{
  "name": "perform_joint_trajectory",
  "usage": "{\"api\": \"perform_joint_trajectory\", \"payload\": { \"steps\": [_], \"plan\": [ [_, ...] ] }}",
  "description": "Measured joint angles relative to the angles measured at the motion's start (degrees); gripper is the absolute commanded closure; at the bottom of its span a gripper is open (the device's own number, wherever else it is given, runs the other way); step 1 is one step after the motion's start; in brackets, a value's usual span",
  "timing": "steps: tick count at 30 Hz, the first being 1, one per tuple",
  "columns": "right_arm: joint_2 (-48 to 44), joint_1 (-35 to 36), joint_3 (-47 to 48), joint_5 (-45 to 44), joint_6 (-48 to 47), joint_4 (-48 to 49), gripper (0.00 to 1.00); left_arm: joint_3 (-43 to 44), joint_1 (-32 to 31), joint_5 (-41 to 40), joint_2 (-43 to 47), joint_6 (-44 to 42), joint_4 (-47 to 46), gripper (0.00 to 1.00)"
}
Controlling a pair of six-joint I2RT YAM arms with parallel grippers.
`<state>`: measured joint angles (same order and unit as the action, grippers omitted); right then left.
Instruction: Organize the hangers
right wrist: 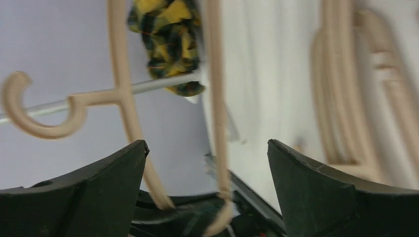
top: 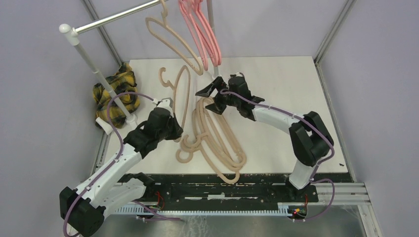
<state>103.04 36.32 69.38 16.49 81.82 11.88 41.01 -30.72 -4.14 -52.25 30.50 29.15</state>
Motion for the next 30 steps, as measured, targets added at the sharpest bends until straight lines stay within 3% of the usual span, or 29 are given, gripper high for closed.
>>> {"api": "perform_joint_trajectory", "payload": {
  "steps": [8,15,24,30],
  "plan": [
    [-15.04,-4.28,-2.25,-7.21,-22.47,-24.5,0.0,6.12,0.0,-13.64,1.51,2.43,12.35,0.97],
    [-22.95,-4.33,-4.11,-14.8,-36.79,-38.18,0.0,15.47,0.02,-25.22,0.04,2.93,21.42,0.97],
    [-26.08,-4.5,-6.6,-18.88,-44.0,-44.39,0.0,38.64,0.17,-36.44,-13.31,-2.12,23.74,0.97],
    [-26.16,-4.83,-8.15,-19.12,-44.96,-45.05,0.0,50.62,2.12,-37.79,-20.98,-7.02,22.71,0.97]
  ]
}}
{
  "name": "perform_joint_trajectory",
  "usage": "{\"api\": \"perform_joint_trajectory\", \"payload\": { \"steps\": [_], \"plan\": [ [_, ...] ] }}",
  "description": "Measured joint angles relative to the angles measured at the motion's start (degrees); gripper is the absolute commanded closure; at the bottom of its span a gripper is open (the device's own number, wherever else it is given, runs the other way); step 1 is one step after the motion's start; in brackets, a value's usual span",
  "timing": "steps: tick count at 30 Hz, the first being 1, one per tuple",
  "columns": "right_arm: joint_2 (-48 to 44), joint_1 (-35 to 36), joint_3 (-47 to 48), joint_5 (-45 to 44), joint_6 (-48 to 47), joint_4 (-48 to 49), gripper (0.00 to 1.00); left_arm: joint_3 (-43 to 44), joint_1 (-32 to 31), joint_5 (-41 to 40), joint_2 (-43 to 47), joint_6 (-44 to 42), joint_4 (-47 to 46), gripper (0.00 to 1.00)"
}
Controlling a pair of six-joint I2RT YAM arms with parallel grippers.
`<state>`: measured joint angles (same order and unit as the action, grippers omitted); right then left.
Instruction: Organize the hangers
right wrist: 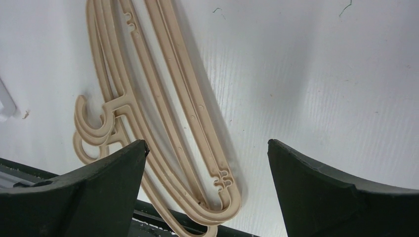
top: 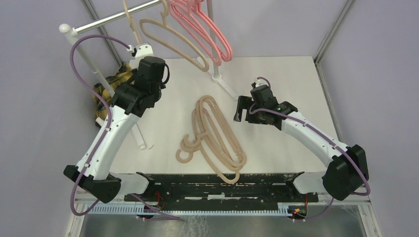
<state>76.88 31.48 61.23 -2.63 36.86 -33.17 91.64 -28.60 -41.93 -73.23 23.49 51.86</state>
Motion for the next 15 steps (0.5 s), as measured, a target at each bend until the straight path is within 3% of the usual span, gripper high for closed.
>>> {"api": "perform_joint_trajectory", "payload": {
  "steps": [15],
  "plan": [
    [-1.01,-2.16,-2.38,0.09,-0.96,-0.11,0.0,12.87,3.74,3.13,-13.31,-4.57,2.29,0.97]
  ]
}}
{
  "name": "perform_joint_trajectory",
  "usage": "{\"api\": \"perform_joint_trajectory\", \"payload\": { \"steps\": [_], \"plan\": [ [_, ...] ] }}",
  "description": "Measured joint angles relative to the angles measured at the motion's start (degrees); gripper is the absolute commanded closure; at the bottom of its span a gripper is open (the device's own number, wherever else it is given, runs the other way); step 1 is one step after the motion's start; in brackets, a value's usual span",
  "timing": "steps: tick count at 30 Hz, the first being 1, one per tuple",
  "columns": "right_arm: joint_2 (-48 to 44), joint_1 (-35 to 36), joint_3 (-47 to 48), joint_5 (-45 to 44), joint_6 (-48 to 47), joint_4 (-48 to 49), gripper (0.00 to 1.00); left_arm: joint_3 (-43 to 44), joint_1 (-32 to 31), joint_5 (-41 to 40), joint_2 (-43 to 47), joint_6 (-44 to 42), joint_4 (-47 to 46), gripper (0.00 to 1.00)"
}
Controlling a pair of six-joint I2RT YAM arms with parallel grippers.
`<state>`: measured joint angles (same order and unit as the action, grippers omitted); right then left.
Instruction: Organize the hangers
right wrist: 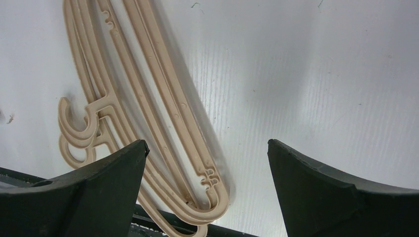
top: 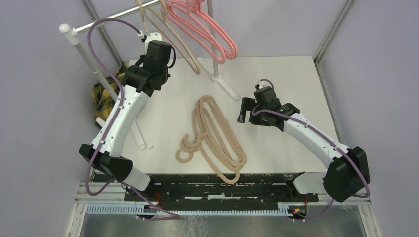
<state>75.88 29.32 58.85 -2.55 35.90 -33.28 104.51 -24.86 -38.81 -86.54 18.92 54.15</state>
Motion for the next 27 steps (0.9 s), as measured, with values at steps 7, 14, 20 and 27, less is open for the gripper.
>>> {"api": "perform_joint_trajectory", "payload": {
  "steps": [7,14,20,27],
  "plan": [
    [-0.13,-1.01,-1.9,0.59,0.0,0.26,0.0,-0.13,0.0,2.95,-1.68,-0.17,-0.04,0.97],
    [-0.13,-1.27,-2.21,1.92,0.02,0.74,0.0,-3.74,0.0,4.76,-0.39,-0.42,-3.69,0.68],
    [-0.17,-1.27,-2.21,2.54,-0.02,0.94,0.0,-5.33,0.0,7.43,-0.04,-0.98,-3.39,0.12],
    [-0.68,-1.27,-2.21,5.27,-1.68,1.62,0.0,-10.08,0.0,10.1,4.33,-1.03,-3.74,0.01]
  ]
}}
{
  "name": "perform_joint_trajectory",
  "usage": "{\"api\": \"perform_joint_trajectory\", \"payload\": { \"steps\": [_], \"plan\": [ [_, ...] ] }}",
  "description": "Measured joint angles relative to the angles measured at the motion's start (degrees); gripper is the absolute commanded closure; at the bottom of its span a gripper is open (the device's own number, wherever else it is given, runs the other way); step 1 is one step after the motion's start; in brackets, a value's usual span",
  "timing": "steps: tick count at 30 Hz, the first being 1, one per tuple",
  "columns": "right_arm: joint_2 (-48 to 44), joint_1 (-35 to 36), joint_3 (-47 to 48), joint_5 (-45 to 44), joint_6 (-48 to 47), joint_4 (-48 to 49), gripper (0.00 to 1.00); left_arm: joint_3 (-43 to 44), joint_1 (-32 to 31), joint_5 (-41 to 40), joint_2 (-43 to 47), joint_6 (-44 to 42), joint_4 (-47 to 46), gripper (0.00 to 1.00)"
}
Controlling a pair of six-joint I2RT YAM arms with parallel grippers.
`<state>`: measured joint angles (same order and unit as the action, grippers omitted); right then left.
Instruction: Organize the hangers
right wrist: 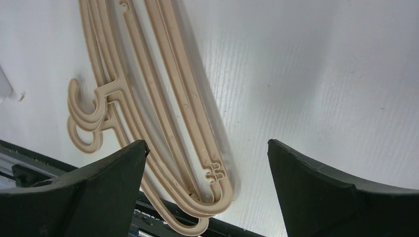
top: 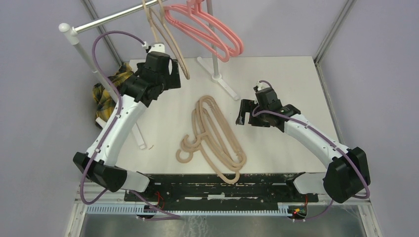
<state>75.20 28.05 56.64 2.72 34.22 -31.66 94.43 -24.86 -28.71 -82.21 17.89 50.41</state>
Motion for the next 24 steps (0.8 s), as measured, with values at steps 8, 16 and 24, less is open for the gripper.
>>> {"api": "perform_joint_trajectory", "payload": {
  "steps": [8,16,24],
  "plan": [
    [6.99,2.6,2.58,5.35,-2.32,1.38,0.0,-10.95,0.02,11.45,15.17,-1.66,-5.51,0.01],
    [22.47,14.56,17.86,5.31,-3.19,2.45,0.06,-30.75,0.02,24.59,31.87,-1.97,-10.78,0.01],
    [36.11,17.68,29.05,4.13,-3.65,4.66,0.18,-40.46,0.0,27.85,38.84,-1.11,-11.47,0.01]
  ]
}}
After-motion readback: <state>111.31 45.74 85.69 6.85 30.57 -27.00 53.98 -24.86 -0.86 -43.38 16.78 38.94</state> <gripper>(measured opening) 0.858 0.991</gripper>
